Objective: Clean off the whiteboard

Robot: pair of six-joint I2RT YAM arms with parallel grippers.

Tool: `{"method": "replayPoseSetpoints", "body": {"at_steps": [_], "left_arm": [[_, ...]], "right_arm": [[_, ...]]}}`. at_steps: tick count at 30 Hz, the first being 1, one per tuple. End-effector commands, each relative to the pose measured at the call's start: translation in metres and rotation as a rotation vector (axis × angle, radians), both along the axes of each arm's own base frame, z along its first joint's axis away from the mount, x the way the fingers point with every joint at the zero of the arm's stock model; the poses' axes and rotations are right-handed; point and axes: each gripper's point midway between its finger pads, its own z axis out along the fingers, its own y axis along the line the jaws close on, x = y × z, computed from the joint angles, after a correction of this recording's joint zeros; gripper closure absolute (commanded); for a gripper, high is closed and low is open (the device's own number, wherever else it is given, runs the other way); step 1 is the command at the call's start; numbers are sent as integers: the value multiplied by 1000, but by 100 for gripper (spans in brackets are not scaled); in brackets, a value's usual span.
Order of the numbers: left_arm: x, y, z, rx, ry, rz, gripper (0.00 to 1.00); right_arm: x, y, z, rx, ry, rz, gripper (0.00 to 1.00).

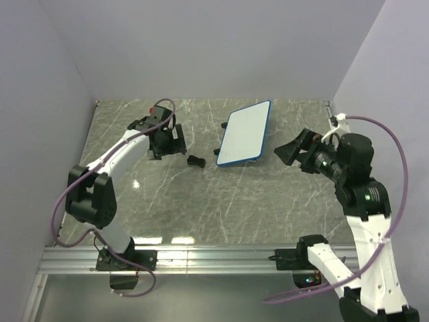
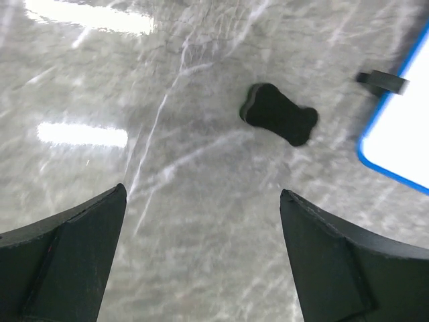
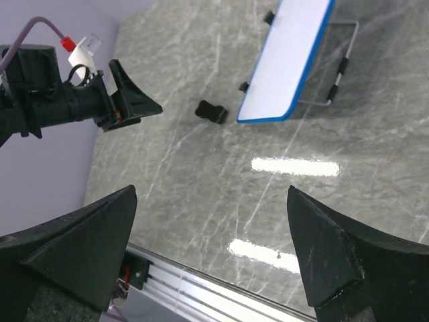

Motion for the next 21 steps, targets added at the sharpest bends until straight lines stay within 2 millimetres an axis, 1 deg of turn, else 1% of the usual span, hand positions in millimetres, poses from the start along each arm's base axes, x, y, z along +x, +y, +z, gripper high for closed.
{"method": "replayPoseSetpoints", "body": {"at_steps": [1, 2, 3, 4, 5, 6, 7, 8, 9, 10, 11, 12, 13, 15, 16, 17, 21], "left_arm": [[0, 1, 82, -24, -188, 41, 1], [-2, 2, 95, -31, -220, 61, 1], [-8, 3, 123, -43, -301, 71, 1], [-9, 2, 143, -71, -368, 74, 1], [-19, 4, 175, -112, -463, 72, 1], [-24, 7, 188, -134, -507, 79, 1], [-30, 8, 195, -157, -536, 78, 1], [-39, 10, 216, -193, -597, 71, 0], [-43, 10, 223, -204, -612, 66, 1], [-48, 7, 230, -229, -623, 42, 1], [-53, 5, 237, -247, -635, 24, 0], [-56, 5, 238, -251, -625, 14, 0], [-60, 3, 247, -267, -631, 4, 1], [-64, 3, 247, -264, -608, -3, 0], [-66, 4, 253, -266, -615, -2, 1], [-67, 6, 255, -261, -619, 1, 0], [-73, 13, 256, -241, -628, 9, 1]], "right_arm": [[-24, 1, 18, 13, -86, 27, 0], [-32, -1, 26, 35, -121, 9, 0], [-34, -4, 31, 44, -147, -17, 0], [-36, -8, 31, 55, -157, -51, 0], [-45, -10, 41, 64, -215, -57, 0], [-50, -11, 42, 68, -238, -57, 0], [-52, -11, 39, 73, -245, -60, 0], [-61, -12, 44, 82, -286, -60, 0], [-64, -11, 44, 89, -293, -58, 0], [-67, -10, 40, 99, -289, -54, 0], [-72, -11, 41, 103, -303, -57, 0], [-75, -11, 37, 105, -290, -56, 0], [-76, -10, 35, 107, -282, -50, 0], [-81, -9, 29, 106, -272, -41, 0], [-83, -9, 27, 106, -272, -38, 0], [-85, -9, 26, 103, -274, -32, 0], [-88, -7, 17, 96, -265, -18, 0]]}}
